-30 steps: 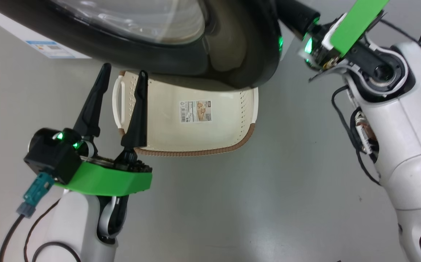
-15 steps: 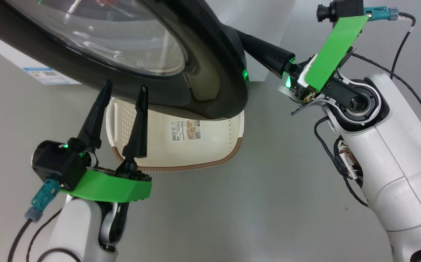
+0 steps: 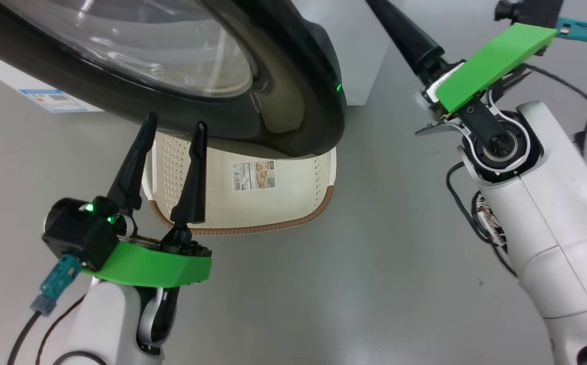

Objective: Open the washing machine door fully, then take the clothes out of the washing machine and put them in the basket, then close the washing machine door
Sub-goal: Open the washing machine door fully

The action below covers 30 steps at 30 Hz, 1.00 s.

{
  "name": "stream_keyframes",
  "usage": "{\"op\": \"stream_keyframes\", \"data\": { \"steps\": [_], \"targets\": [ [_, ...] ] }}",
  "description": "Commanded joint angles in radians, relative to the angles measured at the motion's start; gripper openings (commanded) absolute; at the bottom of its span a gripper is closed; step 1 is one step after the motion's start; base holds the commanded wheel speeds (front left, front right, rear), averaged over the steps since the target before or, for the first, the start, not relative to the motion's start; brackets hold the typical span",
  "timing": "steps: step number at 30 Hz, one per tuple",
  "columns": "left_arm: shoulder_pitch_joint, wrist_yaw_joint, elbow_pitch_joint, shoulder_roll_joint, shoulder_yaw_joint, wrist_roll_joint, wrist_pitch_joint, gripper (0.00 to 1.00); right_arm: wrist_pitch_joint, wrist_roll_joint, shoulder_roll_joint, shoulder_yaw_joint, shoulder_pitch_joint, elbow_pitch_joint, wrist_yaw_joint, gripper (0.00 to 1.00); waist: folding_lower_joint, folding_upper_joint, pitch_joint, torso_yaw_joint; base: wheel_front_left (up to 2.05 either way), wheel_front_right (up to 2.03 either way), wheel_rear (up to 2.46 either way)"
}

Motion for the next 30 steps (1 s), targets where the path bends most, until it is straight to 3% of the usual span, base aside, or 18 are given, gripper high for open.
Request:
{"op": "stream_keyframes", "data": {
  "steps": [1, 10, 15, 17, 22, 27, 30],
  "targets": [
    [0.003, -0.004, -0.031, 0.024, 0.034, -0.007, -0.005, 1.0, -0.049, -0.069, -0.006, 0.02, -0.004, -0.036, 0.004, 1.0, 0.0, 0.0, 0.008, 0.0, 0.0, 0.0, 0.0],
    [-0.004, -0.007, -0.035, 0.027, 0.047, 0.0, -0.005, 1.0, -0.316, -0.388, -0.08, 0.096, 0.061, -0.081, 0.004, 1.0, 0.0, 0.0, 0.013, -0.006, 0.0, 0.0, 0.0],
    [0.0, -0.008, -0.036, 0.028, 0.057, 0.004, -0.005, 1.0, -0.438, -0.658, -0.107, 0.113, 0.089, -0.024, 0.004, 1.0, 0.0, 0.0, 0.004, -0.012, 0.0, 0.0, 0.0],
    [0.001, -0.008, -0.037, 0.028, 0.059, 0.005, -0.005, 1.0, -0.453, -0.717, -0.102, 0.099, 0.094, -0.012, 0.004, 1.0, 0.0, 0.0, 0.003, -0.013, 0.0, 0.0, 0.0],
    [0.006, -0.01, -0.05, 0.029, 0.06, 0.011, -0.005, 1.0, -0.481, -0.988, -0.052, -0.008, 0.145, -0.022, 0.004, 1.0, 0.0, 0.0, 0.001, -0.017, 0.0, 0.0, 0.0],
    [0.009, -0.011, -0.072, 0.033, 0.062, 0.033, -0.005, 1.0, -0.482, -1.278, 0.002, -0.128, 0.236, -0.159, 0.004, 1.0, 0.0, 0.0, 0.006, -0.019, 0.0, 0.0, 0.0],
    [0.011, -0.012, -0.087, 0.032, 0.058, 0.038, -0.005, 1.0, -0.483, -1.352, 0.023, -0.154, 0.306, -0.212, 0.004, 1.0, 0.0, 0.0, 0.005, -0.016, 0.0, 0.0, 0.0]
  ]
}}
